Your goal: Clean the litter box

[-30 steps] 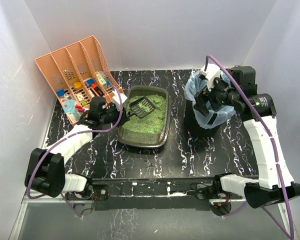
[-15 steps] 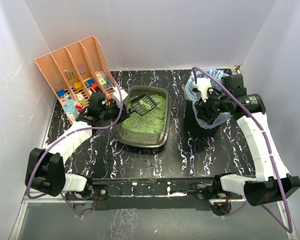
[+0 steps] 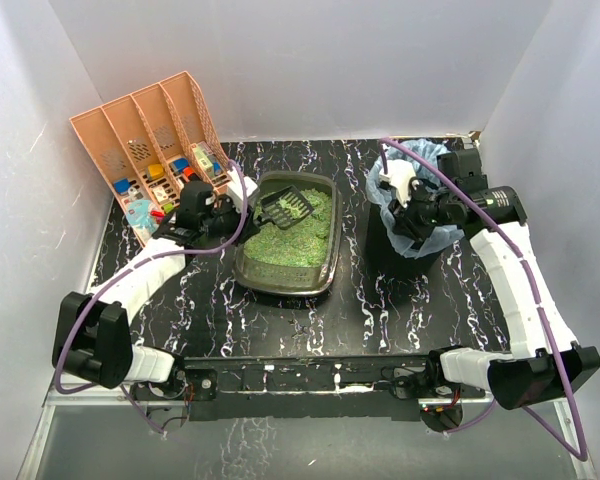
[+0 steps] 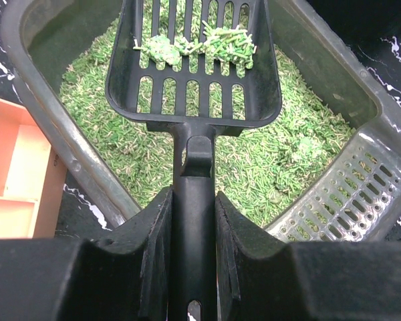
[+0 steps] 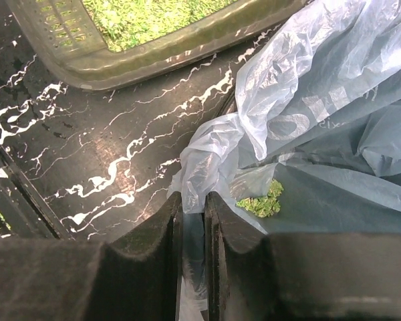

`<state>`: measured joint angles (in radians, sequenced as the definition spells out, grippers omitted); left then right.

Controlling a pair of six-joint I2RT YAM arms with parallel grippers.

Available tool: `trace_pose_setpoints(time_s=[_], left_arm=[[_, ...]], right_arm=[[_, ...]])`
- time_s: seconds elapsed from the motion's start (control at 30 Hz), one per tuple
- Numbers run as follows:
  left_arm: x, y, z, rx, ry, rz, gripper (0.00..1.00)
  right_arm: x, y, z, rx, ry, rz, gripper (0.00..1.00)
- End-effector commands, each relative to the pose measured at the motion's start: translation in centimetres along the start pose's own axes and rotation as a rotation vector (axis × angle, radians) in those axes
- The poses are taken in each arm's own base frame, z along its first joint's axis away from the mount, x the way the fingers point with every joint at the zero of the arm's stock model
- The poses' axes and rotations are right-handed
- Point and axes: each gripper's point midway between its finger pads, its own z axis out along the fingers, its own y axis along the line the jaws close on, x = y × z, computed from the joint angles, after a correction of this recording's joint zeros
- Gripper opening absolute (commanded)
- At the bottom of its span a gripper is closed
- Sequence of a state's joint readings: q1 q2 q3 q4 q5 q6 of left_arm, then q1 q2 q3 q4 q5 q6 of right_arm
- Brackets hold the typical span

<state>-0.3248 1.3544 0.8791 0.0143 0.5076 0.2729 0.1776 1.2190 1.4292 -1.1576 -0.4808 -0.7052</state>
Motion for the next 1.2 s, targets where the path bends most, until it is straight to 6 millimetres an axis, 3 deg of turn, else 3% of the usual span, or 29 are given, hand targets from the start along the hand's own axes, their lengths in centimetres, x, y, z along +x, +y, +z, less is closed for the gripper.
trace_pose_setpoints(time_s=[0.0,0.27,0.4,0.5,0.6,0.8,0.9,0.97,1.07,1.17], left_arm=[[-3.2,0.7,-0.7,-0.027,-0.050,0.044,0.00],[-7.1,1.4,-2.6,-0.073,-0.068,0.046,0.00],[-9.3,0.9,-4.2,-0.087,-0.060,0.054,0.00],[-10.7,0.0,-5.5,-0.099,-0.043,0.062,0.00],[-12.4,-1.1,-6.9,-0.099,-0.047,0.056,0.00],[-16.6,-2.8,-9.0,-0.096,-0.092,0.057,0.00],[-18.6,-3.6,-9.1,-0.081,-0.104,0.066,0.00],[-20.1,-4.4,-8.7,-0.066,-0.106,0.089,0.00],[-21.6,-6.0,-7.5,-0.049,-0.089,0.149,0.00],[-22.7,-7.9,-6.0,-0.034,-0.068,0.228,0.00]], right_arm=[[-2.3,1.2,-0.3,-0.041,-0.084,-0.056,0.18],[-4.0,3.8,0.5,-0.098,-0.107,-0.079,0.21],[-4.4,3.1,0.6,-0.062,-0.108,-0.077,0.37],[-5.2,2.3,-0.2,0.002,-0.139,-0.069,0.56],[-6.2,2.4,-1.4,0.010,-0.178,-0.067,0.66],[-8.6,2.3,-4.8,-0.002,-0.294,-0.032,0.69],[-10.0,0.6,-7.7,0.039,-0.392,0.072,0.71],[-10.0,-2.1,-9.5,0.146,-0.425,0.168,0.72],[-7.8,-6.6,-11.2,0.346,-0.411,0.321,0.72],[-5.5,-9.4,-12.2,0.488,-0.375,0.423,0.71]])
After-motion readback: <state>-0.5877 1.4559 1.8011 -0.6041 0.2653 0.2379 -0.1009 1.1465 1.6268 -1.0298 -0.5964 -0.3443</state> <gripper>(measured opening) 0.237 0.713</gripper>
